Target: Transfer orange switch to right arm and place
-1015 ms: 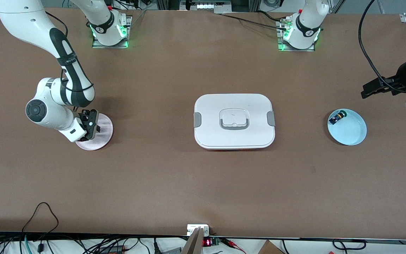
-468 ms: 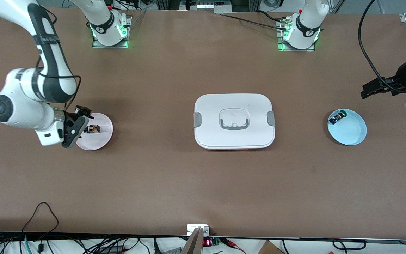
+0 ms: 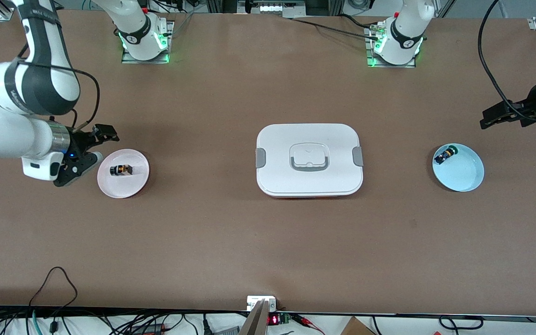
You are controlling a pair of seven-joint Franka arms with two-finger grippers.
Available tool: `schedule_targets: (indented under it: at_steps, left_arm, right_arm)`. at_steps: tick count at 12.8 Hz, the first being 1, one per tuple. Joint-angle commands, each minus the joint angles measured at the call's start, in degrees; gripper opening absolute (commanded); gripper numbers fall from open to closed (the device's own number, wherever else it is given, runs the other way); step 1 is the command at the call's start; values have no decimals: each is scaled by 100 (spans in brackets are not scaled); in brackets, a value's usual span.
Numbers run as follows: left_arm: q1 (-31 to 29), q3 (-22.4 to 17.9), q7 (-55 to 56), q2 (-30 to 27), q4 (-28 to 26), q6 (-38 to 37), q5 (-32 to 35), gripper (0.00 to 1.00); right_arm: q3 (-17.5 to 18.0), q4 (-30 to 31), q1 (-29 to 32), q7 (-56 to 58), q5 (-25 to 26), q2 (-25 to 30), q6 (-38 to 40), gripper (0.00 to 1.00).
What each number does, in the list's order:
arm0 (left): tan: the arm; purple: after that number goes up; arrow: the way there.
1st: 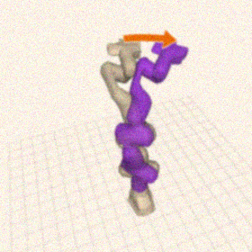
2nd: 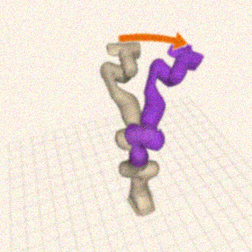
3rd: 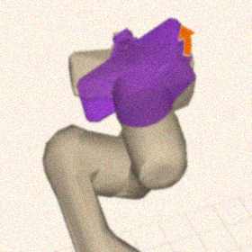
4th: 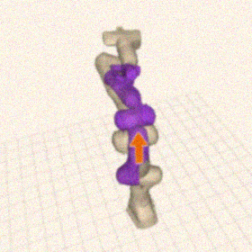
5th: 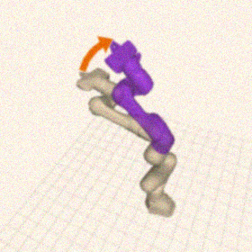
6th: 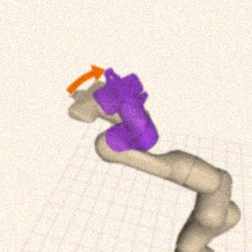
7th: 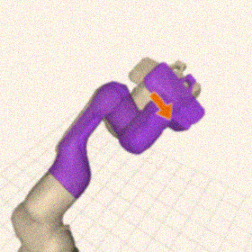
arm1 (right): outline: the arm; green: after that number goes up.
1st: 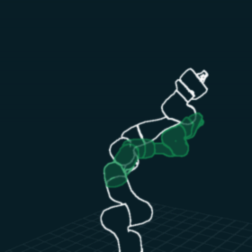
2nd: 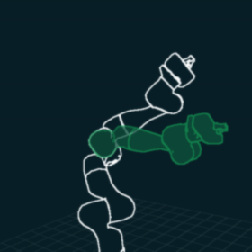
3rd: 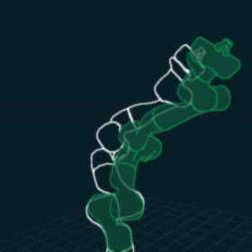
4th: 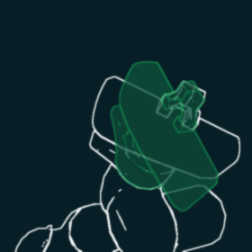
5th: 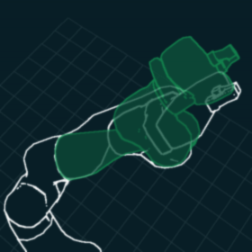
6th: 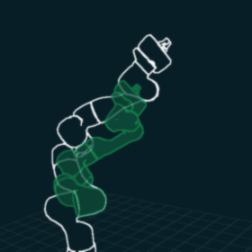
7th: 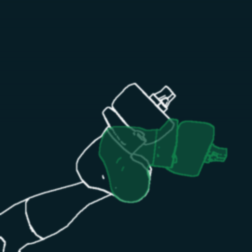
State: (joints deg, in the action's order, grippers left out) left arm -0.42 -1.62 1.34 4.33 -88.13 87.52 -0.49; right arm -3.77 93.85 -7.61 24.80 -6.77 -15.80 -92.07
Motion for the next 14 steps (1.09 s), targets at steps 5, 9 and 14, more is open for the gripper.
schedule_targets:
  at_steps: [5,9,14]
  left_arm:
    - [-81,-14,-433,59,103,-94,57,100]
    - [-81,-14,-442,59,103,-94,66,100]
    - [-81,-14,-416,59,120,-94,66,100]
  right_arm:
    - [-88,-1360,-58,-1751,554,261,1430,100]
    - [-124,-1334,155,-2739,843,438,1104,100]
    - [-124,-204,173,-2279,835,1253,456,100]
